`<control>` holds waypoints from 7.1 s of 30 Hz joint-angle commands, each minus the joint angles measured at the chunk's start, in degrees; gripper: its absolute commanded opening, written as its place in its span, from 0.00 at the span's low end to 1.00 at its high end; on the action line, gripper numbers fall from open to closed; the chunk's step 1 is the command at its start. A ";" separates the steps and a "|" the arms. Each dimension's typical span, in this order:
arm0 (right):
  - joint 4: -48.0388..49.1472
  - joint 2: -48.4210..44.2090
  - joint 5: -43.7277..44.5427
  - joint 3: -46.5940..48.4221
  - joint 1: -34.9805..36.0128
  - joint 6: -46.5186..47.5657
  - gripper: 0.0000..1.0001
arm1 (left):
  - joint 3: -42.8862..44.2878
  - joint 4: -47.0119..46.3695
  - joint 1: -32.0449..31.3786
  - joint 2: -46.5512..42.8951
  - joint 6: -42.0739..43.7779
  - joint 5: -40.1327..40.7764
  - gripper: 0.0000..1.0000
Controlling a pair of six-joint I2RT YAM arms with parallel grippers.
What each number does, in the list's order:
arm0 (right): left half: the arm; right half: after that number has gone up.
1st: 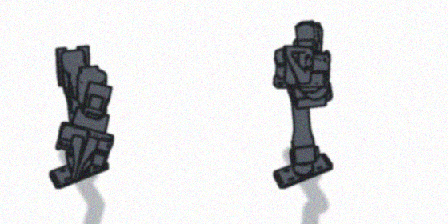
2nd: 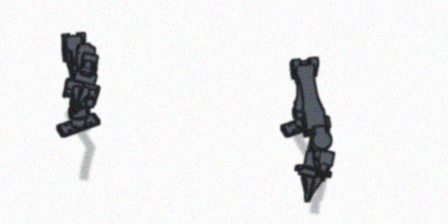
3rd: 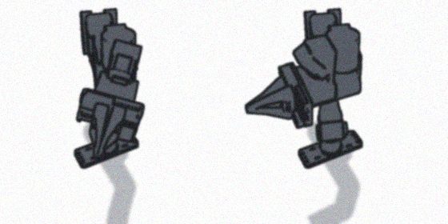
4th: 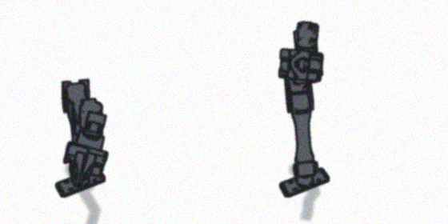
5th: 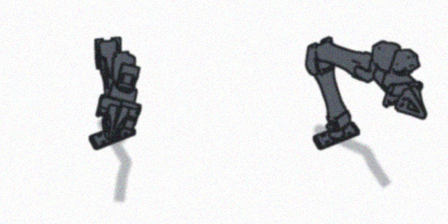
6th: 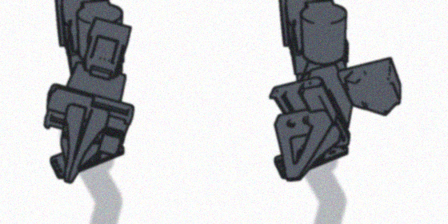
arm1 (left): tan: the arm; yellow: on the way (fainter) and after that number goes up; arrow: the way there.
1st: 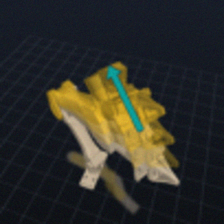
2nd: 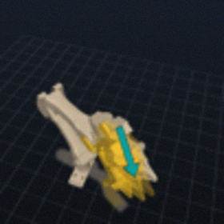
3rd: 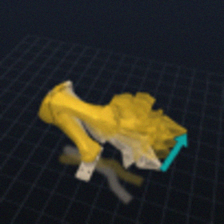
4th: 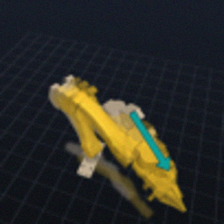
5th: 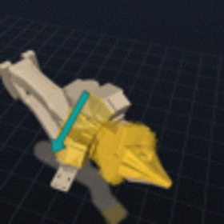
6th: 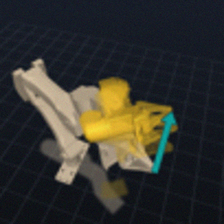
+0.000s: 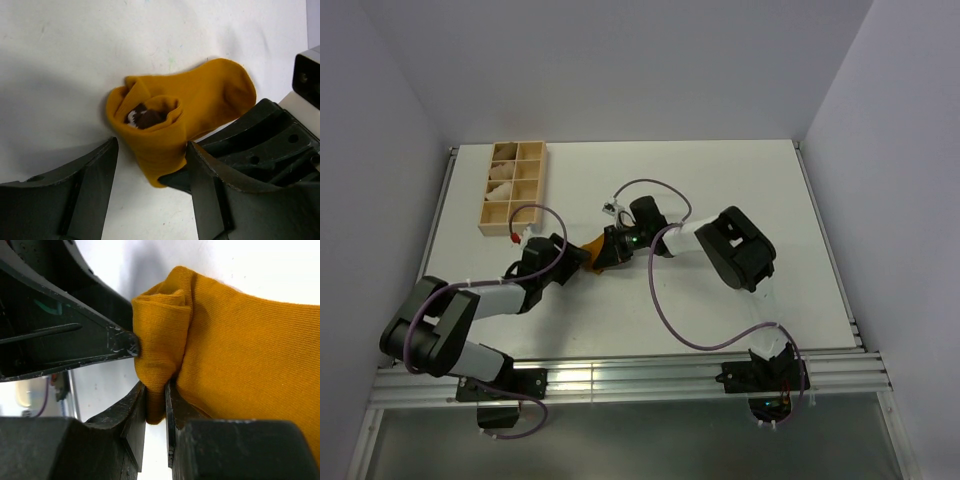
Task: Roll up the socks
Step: Roll the sock at the center of the board.
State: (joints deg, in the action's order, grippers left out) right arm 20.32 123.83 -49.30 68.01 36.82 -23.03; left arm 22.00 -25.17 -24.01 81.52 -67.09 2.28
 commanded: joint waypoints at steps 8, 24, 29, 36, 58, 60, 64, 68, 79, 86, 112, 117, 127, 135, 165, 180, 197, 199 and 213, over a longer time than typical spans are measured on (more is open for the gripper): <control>-10.73 5.45 -2.20 2.83 0.45 -0.53 0.00 | 0.77 -3.66 0.10 3.48 0.29 -1.32 0.60; -12.76 6.43 -1.33 3.89 0.01 -2.20 0.16 | 2.26 0.20 0.10 5.23 0.64 -0.53 0.29; -13.37 -2.42 7.88 -0.59 0.01 1.57 0.39 | 4.63 4.07 0.10 6.72 1.26 -0.61 0.17; -13.11 -20.10 28.44 -9.55 2.63 10.18 0.62 | 7.79 8.46 0.10 7.96 2.14 -1.58 0.16; -0.10 -18.19 77.77 -10.88 28.66 41.92 0.83 | 11.05 13.13 0.10 9.45 2.75 -4.74 0.16; 0.34 -16.08 79.00 -9.92 29.10 42.36 0.82 | 11.05 13.30 0.10 9.10 2.75 -4.83 0.16; 2.88 -13.80 80.41 -9.74 29.71 44.03 0.80 | 11.05 13.57 0.10 8.92 2.75 -5.01 0.16; 3.59 -10.81 81.47 -8.60 29.72 44.91 0.77 | 10.87 13.22 0.10 8.84 2.58 -5.27 0.17; 2.62 -5.53 83.75 -6.13 29.63 44.56 0.52 | 10.43 12.95 0.10 8.48 2.14 -6.06 0.16; 1.83 -5.09 82.53 -7.27 29.36 42.01 0.08 | 9.38 12.07 0.10 7.08 0.56 -7.12 0.28; -3.62 -9.93 25.41 -8.95 9.77 12.14 0.00 | -2.31 5.13 1.77 -10.59 -1.64 0.71 0.77; -3.88 -6.07 11.28 -5.70 5.56 6.34 0.00 | -1.96 2.94 1.69 -8.75 -1.03 -1.14 0.77; -18.70 -1.49 0.79 6.59 2.82 6.23 0.00 | 0.24 1.53 1.77 -2.86 -0.32 -1.76 0.73; -28.93 3.60 0.34 13.99 2.03 8.62 0.00 | -0.90 0.29 1.77 -1.36 -1.20 -1.76 0.70; -30.61 -0.06 5.40 12.18 0.18 8.96 0.37 | 2.87 6.71 1.77 4.53 -2.61 -0.70 0.13; -8.40 -25.39 58.86 -9.55 17.49 31.79 0.79 | 5.16 9.08 1.77 5.94 -1.90 -3.43 0.11; -0.28 -16.52 69.78 -7.36 27.34 43.85 0.81 | 5.69 9.70 1.77 6.20 -1.82 -5.71 0.11; 0.43 -15.90 69.08 -7.45 27.52 44.12 0.80 | 5.69 9.79 1.77 6.11 -1.82 -5.80 0.11; 4.64 -9.58 70.30 -6.49 27.96 45.09 0.74 | 5.60 9.88 1.77 5.67 -1.99 -7.12 0.11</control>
State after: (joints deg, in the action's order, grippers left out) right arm 21.61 113.10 19.90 59.48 64.38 21.37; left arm 27.27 -19.79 -21.91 86.50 -70.13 -3.20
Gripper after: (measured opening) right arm 0.753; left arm 0.257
